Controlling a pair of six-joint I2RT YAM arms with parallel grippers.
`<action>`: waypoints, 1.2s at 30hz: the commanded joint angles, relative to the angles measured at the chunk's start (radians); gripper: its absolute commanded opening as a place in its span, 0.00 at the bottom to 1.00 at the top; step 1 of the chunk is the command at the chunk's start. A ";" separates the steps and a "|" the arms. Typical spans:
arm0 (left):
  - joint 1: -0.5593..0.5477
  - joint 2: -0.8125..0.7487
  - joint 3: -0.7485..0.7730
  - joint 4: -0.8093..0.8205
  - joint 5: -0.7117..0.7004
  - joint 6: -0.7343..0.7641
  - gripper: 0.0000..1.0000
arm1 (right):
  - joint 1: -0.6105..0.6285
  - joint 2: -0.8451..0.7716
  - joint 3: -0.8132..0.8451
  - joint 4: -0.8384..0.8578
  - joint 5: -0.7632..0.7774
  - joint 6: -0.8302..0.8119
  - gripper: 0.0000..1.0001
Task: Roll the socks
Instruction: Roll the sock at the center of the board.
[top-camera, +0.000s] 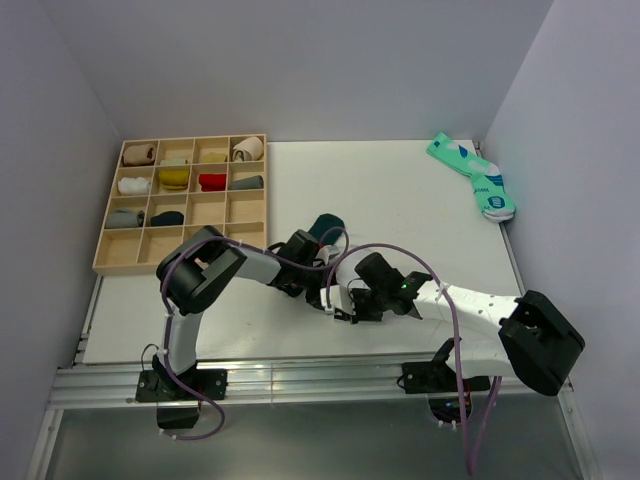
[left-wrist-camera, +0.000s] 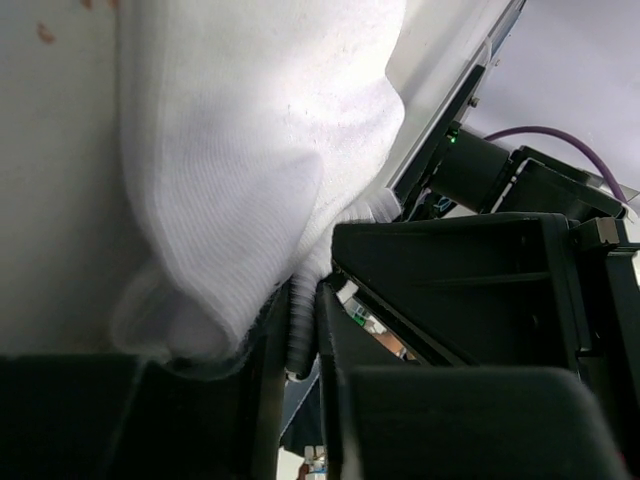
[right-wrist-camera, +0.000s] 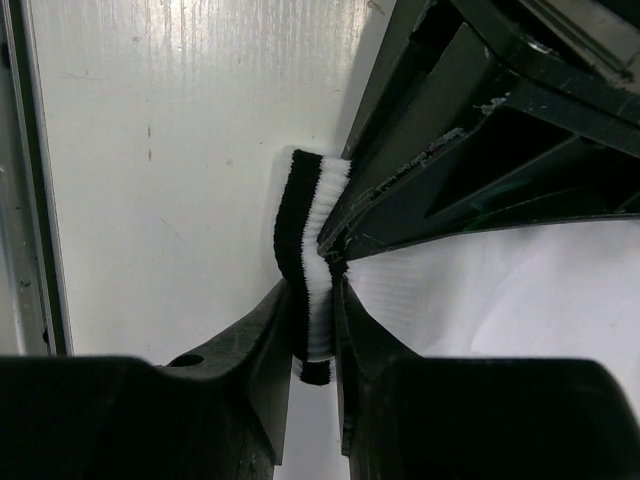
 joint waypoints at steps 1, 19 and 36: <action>0.019 0.006 0.013 -0.003 -0.025 0.033 0.23 | 0.008 0.020 0.003 -0.076 0.045 0.001 0.16; 0.101 -0.031 0.067 -0.081 -0.172 0.150 0.26 | -0.056 0.058 0.112 -0.237 -0.035 0.028 0.12; 0.081 0.020 0.114 0.020 -0.182 0.173 0.15 | -0.234 0.440 0.463 -0.580 -0.299 -0.071 0.13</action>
